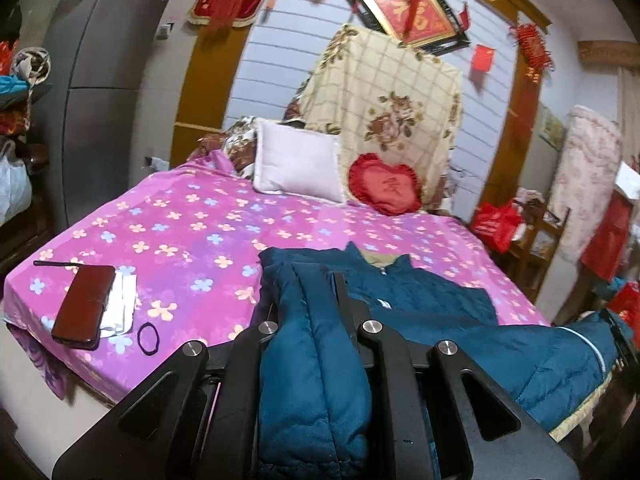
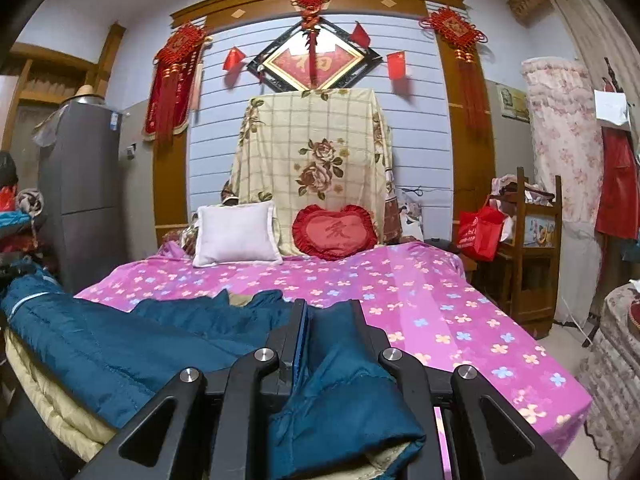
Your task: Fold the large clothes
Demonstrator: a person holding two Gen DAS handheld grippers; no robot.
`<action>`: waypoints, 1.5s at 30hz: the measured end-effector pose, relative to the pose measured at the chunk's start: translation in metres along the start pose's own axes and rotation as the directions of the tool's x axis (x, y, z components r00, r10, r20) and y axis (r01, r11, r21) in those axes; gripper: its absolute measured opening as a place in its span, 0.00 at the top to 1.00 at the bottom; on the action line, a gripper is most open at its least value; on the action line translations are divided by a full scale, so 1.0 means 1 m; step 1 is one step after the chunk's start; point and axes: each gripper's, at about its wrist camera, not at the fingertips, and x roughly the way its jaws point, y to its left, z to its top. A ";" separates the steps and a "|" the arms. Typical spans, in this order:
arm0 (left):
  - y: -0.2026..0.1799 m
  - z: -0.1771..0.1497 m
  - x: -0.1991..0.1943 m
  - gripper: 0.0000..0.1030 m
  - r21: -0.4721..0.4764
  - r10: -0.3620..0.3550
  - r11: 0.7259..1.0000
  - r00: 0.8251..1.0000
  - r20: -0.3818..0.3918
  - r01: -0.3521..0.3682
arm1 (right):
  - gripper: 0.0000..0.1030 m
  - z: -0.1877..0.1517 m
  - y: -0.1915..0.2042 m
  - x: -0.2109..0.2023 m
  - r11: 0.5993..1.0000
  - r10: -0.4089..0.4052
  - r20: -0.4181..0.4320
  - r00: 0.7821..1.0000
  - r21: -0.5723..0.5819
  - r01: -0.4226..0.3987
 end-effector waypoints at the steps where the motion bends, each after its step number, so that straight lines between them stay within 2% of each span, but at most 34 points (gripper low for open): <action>1: 0.000 0.001 0.008 0.90 -0.008 0.010 1.000 1.000 -0.005 -0.010 | 0.83 -0.001 0.002 0.012 1.000 -0.017 -0.002 1.000 0.008 0.017; 8: -0.011 0.022 0.073 0.91 -0.040 0.058 0.997 0.998 -0.017 -0.059 | 0.83 0.005 0.002 0.097 0.991 -0.107 -0.034 0.994 0.075 0.109; 15: -0.025 0.062 0.151 0.90 -0.036 0.116 0.993 0.991 0.059 -0.115 | 0.83 0.029 -0.004 0.177 0.975 -0.179 -0.006 0.984 0.129 0.178; 18: -0.023 0.066 0.190 0.90 -0.049 0.149 0.988 0.988 0.048 -0.147 | 0.83 0.036 -0.009 0.215 0.966 -0.196 -0.016 0.980 0.170 0.196; 20: -0.018 0.063 0.225 0.90 -0.064 0.174 0.983 0.985 0.004 -0.173 | 0.83 0.031 -0.012 0.244 0.962 -0.191 -0.047 0.981 0.189 0.196; 24: 0.000 0.046 0.299 0.90 -0.111 0.221 0.964 0.962 -0.160 -0.240 | 0.83 0.004 -0.017 0.287 0.962 -0.168 -0.146 0.975 0.191 0.194; 26: 0.001 0.037 0.319 0.90 -0.110 0.243 0.957 0.949 -0.200 -0.268 | 0.83 -0.008 -0.021 0.313 0.960 -0.148 -0.232 0.961 0.202 0.197; 30: -0.005 0.027 0.339 0.90 -0.081 0.307 0.941 0.930 -0.199 -0.328 | 0.83 -0.009 -0.020 0.335 0.965 -0.146 -0.238 0.960 0.177 0.191; 33: 0.003 0.019 0.347 0.89 -0.096 0.336 0.927 0.917 -0.216 -0.362 | 0.83 -0.013 -0.014 0.359 0.974 -0.129 -0.249 0.960 0.151 0.170; 36: 0.009 0.010 0.359 0.87 -0.079 0.359 0.918 0.901 -0.244 -0.388 | 0.82 -0.024 -0.008 0.386 0.978 -0.099 -0.309 0.946 0.145 0.150; 38: 0.010 0.005 0.370 0.87 -0.057 0.378 0.912 0.884 -0.274 -0.407 | 0.82 -0.032 -0.002 0.405 0.983 -0.084 -0.376 0.923 0.120 0.139; 41: 0.007 -0.002 0.379 0.87 -0.023 0.406 0.902 0.867 -0.288 -0.431 | 0.79 -0.040 -0.001 0.421 0.984 -0.076 -0.433 0.898 0.113 0.138; 45: 0.007 -0.006 0.385 0.87 -0.011 0.408 0.902 0.860 -0.306 -0.432 | 0.68 -0.050 -0.008 0.428 0.978 -0.046 -0.470 0.881 0.157 0.135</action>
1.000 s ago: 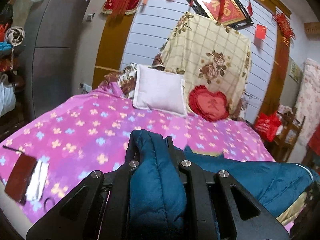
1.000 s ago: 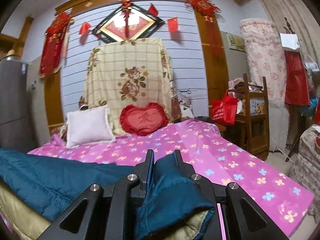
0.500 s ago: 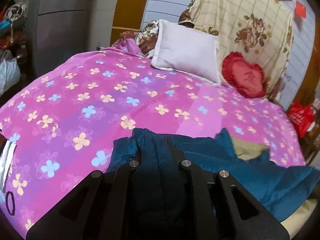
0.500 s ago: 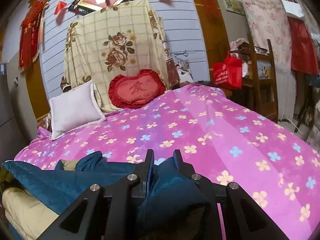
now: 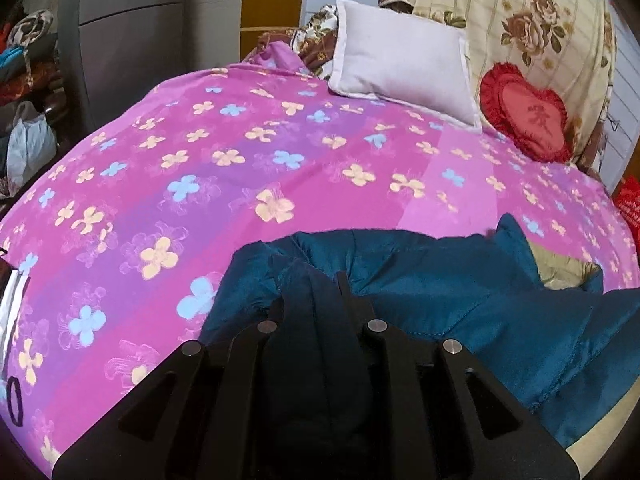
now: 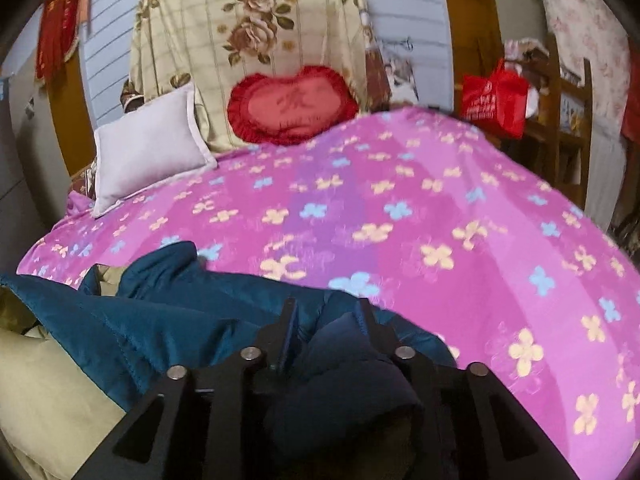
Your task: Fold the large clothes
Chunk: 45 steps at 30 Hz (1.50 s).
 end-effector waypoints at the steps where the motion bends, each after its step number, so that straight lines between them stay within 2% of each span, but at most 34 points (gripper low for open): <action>1: 0.001 0.000 0.000 0.87 -0.002 -0.005 1.000 1.000 -0.002 0.005 | 0.64 -0.001 -0.003 0.002 1.000 0.009 -0.009 1.000 0.015 -0.008; 2: 0.001 0.000 0.001 0.87 -0.004 -0.012 1.000 1.000 -0.005 0.012 | 0.60 -0.002 -0.007 0.003 0.999 0.007 -0.024 1.000 0.038 -0.006; 3: 0.003 0.000 0.001 0.86 -0.008 -0.022 1.000 1.000 -0.009 0.022 | 0.50 -0.003 -0.009 0.004 0.998 0.006 -0.035 0.999 0.055 -0.004; 4: 0.004 0.001 0.001 0.85 -0.013 -0.035 0.999 0.999 -0.015 0.035 | 0.46 -0.003 -0.013 0.006 0.997 0.016 -0.047 0.999 0.078 -0.012; 7: 0.005 0.004 0.003 0.81 -0.024 -0.064 0.998 0.997 -0.034 0.063 | 0.41 -0.004 -0.022 0.005 0.989 0.067 -0.066 0.996 0.134 -0.057; 10: 0.009 0.008 0.003 0.77 -0.041 -0.108 0.994 0.992 -0.066 0.105 | 0.40 -0.002 -0.028 -0.006 0.982 0.095 -0.074 0.993 0.173 -0.081; 12: 0.016 0.013 0.001 0.70 -0.085 -0.170 0.983 0.982 -0.084 0.163 | 0.39 0.000 -0.031 -0.021 0.969 0.142 -0.059 0.988 0.211 -0.127; 14: 0.028 0.018 -0.006 0.62 -0.162 -0.252 0.958 0.965 -0.077 0.237 | 0.31 0.002 -0.035 -0.041 0.946 0.206 -0.015 0.978 0.257 -0.196; 15: 0.031 0.020 -0.009 0.55 -0.186 -0.276 0.948 0.959 -0.071 0.259 | 0.22 0.001 -0.036 -0.052 0.937 0.229 0.009 0.973 0.269 -0.223; 16: 0.036 0.022 -0.015 0.46 -0.217 -0.313 0.931 0.948 -0.058 0.295 | 0.17 0.000 -0.037 -0.063 0.930 0.244 0.032 0.969 0.274 -0.244; 17: 0.040 0.023 -0.021 0.42 -0.241 -0.346 0.914 0.937 -0.040 0.327 | 0.17 -0.001 -0.038 -0.072 0.928 0.251 0.050 0.967 0.273 -0.255; 19: 0.044 0.026 -0.035 0.39 -0.250 -0.344 0.909 0.939 0.006 0.334 | 0.17 -0.002 -0.038 -0.089 0.928 0.254 0.081 0.964 0.260 -0.266; 21: 0.050 0.028 -0.057 0.39 -0.245 -0.322 0.910 0.942 0.093 0.335 | 0.17 -0.003 -0.036 -0.106 0.932 0.264 0.131 0.955 0.222 -0.288; 22: 0.052 0.028 -0.073 0.39 -0.234 -0.325 0.905 0.933 0.156 0.355 | 0.17 -0.004 -0.030 -0.116 0.937 0.285 0.150 0.947 0.164 -0.308; 23: 0.050 0.027 -0.089 0.38 -0.202 -0.347 0.900 0.914 0.208 0.387 | 0.17 -0.004 -0.024 -0.122 0.941 0.302 0.149 0.942 0.112 -0.319; 24: 0.047 0.025 -0.098 0.38 -0.174 -0.363 0.898 0.903 0.230 0.405 | 0.17 -0.005 -0.013 -0.127 0.942 0.327 0.127 0.936 0.034 -0.334; 26: 0.034 0.017 -0.120 0.38 -0.081 -0.409 0.894 0.876 0.256 0.441 | 0.17 -0.015 0.011 -0.131 0.900 0.422 0.030 0.906 -0.131 -0.415; 27: 0.023 0.008 -0.133 0.38 -0.023 -0.433 0.891 0.863 0.262 0.454 | 0.17 -0.022 0.022 -0.133 0.876 0.447 -0.010 0.894 -0.200 -0.440; 28: 0.014 0.001 -0.142 0.38 0.017 -0.444 0.890 0.856 0.264 0.456 | 0.17 -0.030 0.032 -0.134 0.853 0.458 -0.043 0.888 -0.259 -0.453; 29: 0.008 -0.005 -0.150 0.38 0.048 -0.451 0.889 0.850 0.272 0.456 | 0.17 -0.037 0.043 -0.132 0.836 0.449 -0.082 0.890 -0.314 -0.450; 30: 0.002 -0.010 -0.157 0.38 0.074 -0.452 0.890 0.846 0.283 0.451 | 0.17 -0.041 0.048 -0.130 0.837 0.428 -0.093 0.899 -0.334 -0.433; 33: -0.006 -0.017 -0.168 0.38 0.111 -0.436 0.899 0.842 0.318 0.423 | 0.17 -0.044 0.055 -0.109 0.864 0.362 -0.131 0.923 -0.325 -0.385; 34: -0.009 -0.018 -0.167 0.38 0.121 -0.430 0.902 0.846 0.314 0.414 | 0.17 -0.040 0.056 -0.102 0.885 0.339 -0.114 0.934 -0.299 -0.358; 39: -0.009 -0.022 -0.149 0.38 0.089 -0.394 0.919 0.882 0.261 0.384 | 0.17 -0.009 0.068 -0.073 0.937 0.291 -0.025 0.956 -0.192 -0.291; 41: -0.006 -0.023 -0.143 0.38 0.071 -0.387 0.922 0.889 0.246 0.382 | 0.17 0.006 0.076 -0.062 0.961 0.225 0.022 0.974 -0.171 -0.218; 45: -0.010 -0.025 -0.141 0.38 0.085 -0.386 0.922 0.890 0.244 0.377 | 0.17 0.019 0.085 -0.055 0.971 0.193 0.085 0.978 -0.158 -0.178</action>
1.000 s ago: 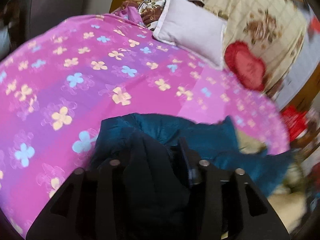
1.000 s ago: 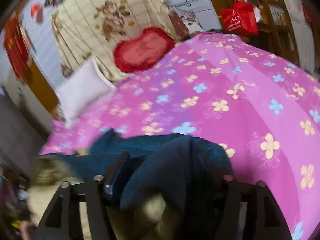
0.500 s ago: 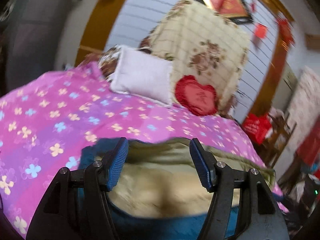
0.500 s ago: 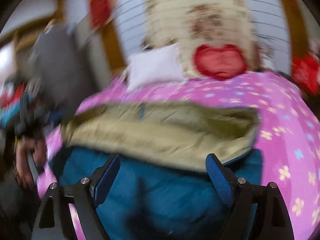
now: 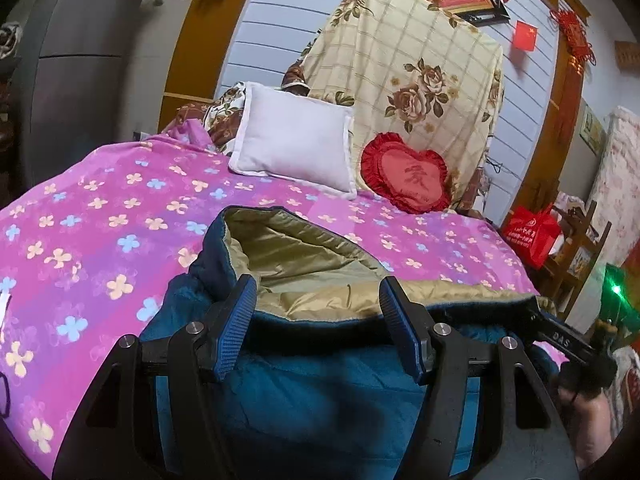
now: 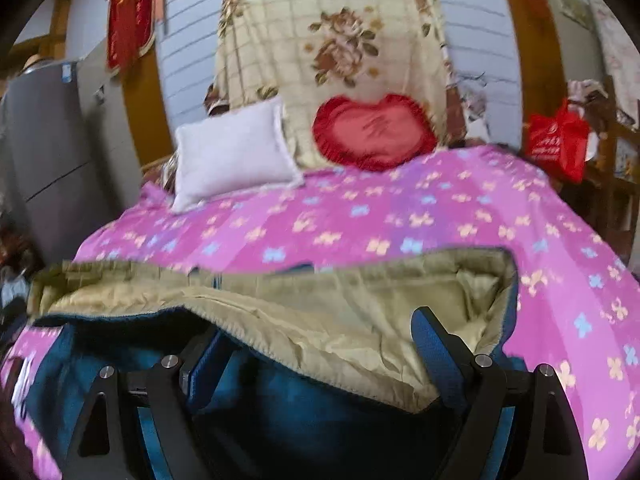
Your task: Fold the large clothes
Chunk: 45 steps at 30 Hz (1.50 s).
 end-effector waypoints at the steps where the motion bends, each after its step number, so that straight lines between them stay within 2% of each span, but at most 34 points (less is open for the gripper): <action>1: -0.002 0.000 0.001 0.38 0.009 -0.002 1.000 1.000 -0.003 0.002 | 0.17 0.002 0.001 0.002 1.000 -0.008 0.003 1.000 0.004 0.008; 3: -0.007 -0.002 0.004 0.38 0.018 -0.011 1.000 1.000 -0.011 0.011 | 0.17 0.002 0.003 0.000 1.000 -0.014 0.020 1.000 0.007 0.014; 6: -0.018 -0.010 0.002 0.38 0.021 -0.061 0.998 0.997 -0.045 0.062 | 0.17 0.002 0.003 -0.001 1.000 -0.015 0.033 0.999 0.000 0.015; 9: -0.040 -0.025 -0.005 0.38 0.084 -0.090 0.992 0.995 -0.052 0.095 | 0.17 0.002 -0.001 0.003 1.000 -0.018 0.037 0.999 -0.001 0.018; 12: -0.056 -0.038 0.004 0.38 0.140 -0.094 0.984 0.990 -0.102 0.108 | 0.17 0.001 -0.003 0.005 1.000 -0.027 0.034 0.999 0.004 0.027; 14: -0.058 -0.036 0.018 0.38 0.171 -0.030 0.984 0.994 -0.106 0.048 | 0.17 0.001 -0.004 0.004 1.000 -0.026 0.034 0.999 0.004 0.026; 17: -0.042 -0.014 0.043 0.38 0.128 0.030 0.992 0.994 -0.108 -0.016 | 0.17 0.000 -0.004 -0.003 1.000 -0.017 0.033 0.999 -0.001 0.017; 19: -0.031 0.002 0.064 0.38 0.106 0.029 0.994 0.988 -0.153 -0.013 | 0.17 -0.001 -0.006 -0.010 1.000 0.008 0.025 1.000 0.006 -0.008; 22: -0.010 0.021 0.089 0.38 0.045 0.042 0.998 0.985 -0.169 -0.035 | 0.17 -0.003 -0.011 -0.035 1.000 0.015 0.054 0.998 0.012 -0.016; 25: 0.009 0.022 0.107 0.38 0.077 0.147 0.988 0.974 -0.172 -0.136 | 0.16 -0.014 -0.018 -0.064 1.000 0.003 0.084 0.996 0.018 -0.005; 28: 0.037 0.010 0.124 0.38 0.072 0.246 0.969 0.943 -0.226 -0.236 | 0.16 -0.028 -0.032 -0.063 0.996 0.048 -0.004 0.999 0.070 -0.047; 30: 0.062 0.004 0.133 0.38 -0.019 0.243 0.965 0.923 -0.298 -0.260 | 0.16 -0.027 -0.038 -0.052 0.993 0.057 -0.030 0.998 0.102 -0.054; 32: 0.069 0.001 0.132 0.38 -0.041 0.249 0.961 0.922 -0.296 -0.273 | 0.16 -0.020 -0.041 -0.033 0.993 0.041 -0.050 0.998 0.115 -0.035; 35: 0.064 -0.003 0.128 0.38 0.016 0.311 0.948 0.911 -0.270 -0.319 | 0.16 -0.013 -0.039 0.001 0.995 0.013 -0.110 0.994 0.104 -0.001; 37: 0.061 -0.005 0.128 0.38 0.035 0.349 0.935 0.900 -0.260 -0.353 | 0.15 -0.018 -0.041 0.035 0.994 -0.029 -0.212 0.977 0.093 0.049; 39: 0.061 -0.006 0.129 0.38 0.042 0.376 0.925 0.890 -0.259 -0.378 | 0.12 -0.027 -0.046 0.059 0.993 -0.011 -0.276 0.961 0.113 0.044; 42: 0.062 -0.006 0.134 0.38 0.056 0.385 0.921 0.882 -0.270 -0.385 | 0.05 -0.030 -0.044 0.064 0.995 0.003 -0.269 0.963 0.099 0.024; 45: 0.064 -0.007 0.133 0.36 0.052 0.368 0.928 0.886 -0.282 -0.369 | 0.00 -0.031 -0.042 0.065 0.996 0.018 -0.282 0.959 0.085 0.007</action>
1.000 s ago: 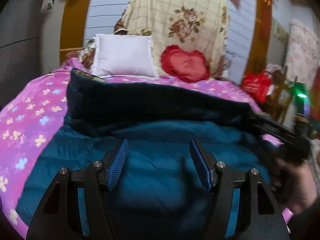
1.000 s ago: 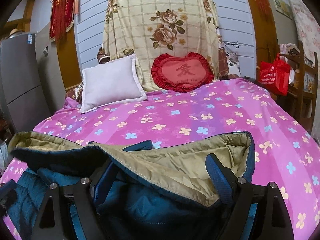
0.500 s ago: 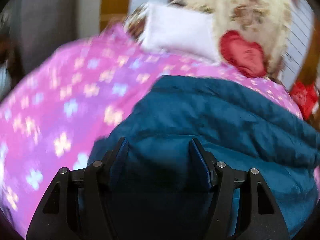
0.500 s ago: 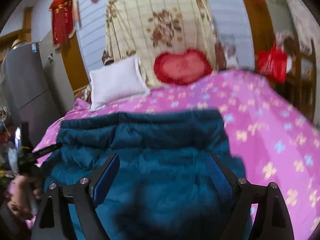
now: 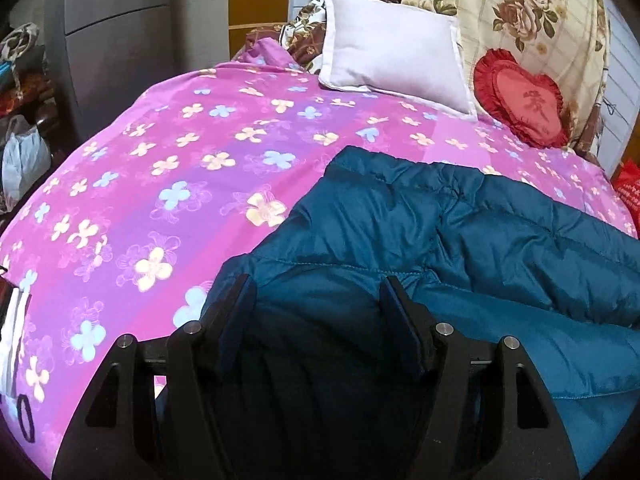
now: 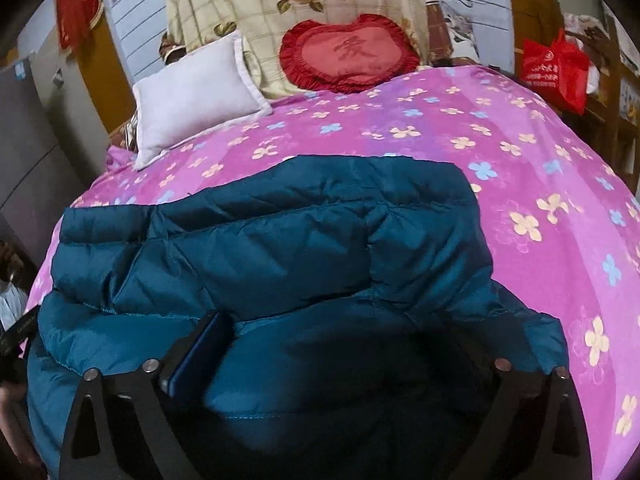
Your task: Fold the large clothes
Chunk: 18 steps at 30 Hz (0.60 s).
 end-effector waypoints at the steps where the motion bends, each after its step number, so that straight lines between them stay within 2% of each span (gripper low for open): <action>1: 0.001 0.001 0.001 0.33 -0.004 -0.009 1.000 1.000 -0.003 0.009 | 0.00 -0.001 -0.002 0.000 1.000 0.010 -0.004 1.000 0.005 -0.010; 4: 0.002 0.002 0.005 0.26 -0.008 -0.051 0.999 0.998 -0.026 0.050 | 0.00 -0.002 -0.005 0.000 0.999 0.028 -0.021 0.999 0.022 -0.028; 7: 0.002 0.002 0.005 0.25 -0.012 -0.069 0.998 0.997 -0.033 0.069 | 0.00 -0.004 -0.003 0.002 1.000 0.029 -0.038 0.999 0.010 -0.029; 11: 0.007 0.005 -0.012 0.26 -0.047 -0.109 0.993 0.994 0.010 0.109 | 0.00 -0.003 0.003 0.000 1.000 -0.019 -0.037 0.999 -0.013 0.018; 13: 0.006 0.008 -0.026 0.26 -0.055 -0.144 0.988 0.988 0.046 0.147 | 0.00 0.001 0.007 -0.011 0.998 -0.055 -0.007 0.998 -0.014 0.055; 16: -0.003 0.011 -0.049 0.26 -0.018 -0.182 0.983 0.976 0.121 0.185 | 0.00 0.009 0.021 -0.037 0.999 -0.037 0.082 0.996 -0.021 0.039; 18: -0.013 0.010 -0.049 0.25 0.031 -0.191 0.982 0.975 0.113 0.188 | 0.00 0.015 0.030 -0.048 1.000 -0.013 0.129 0.992 -0.021 0.015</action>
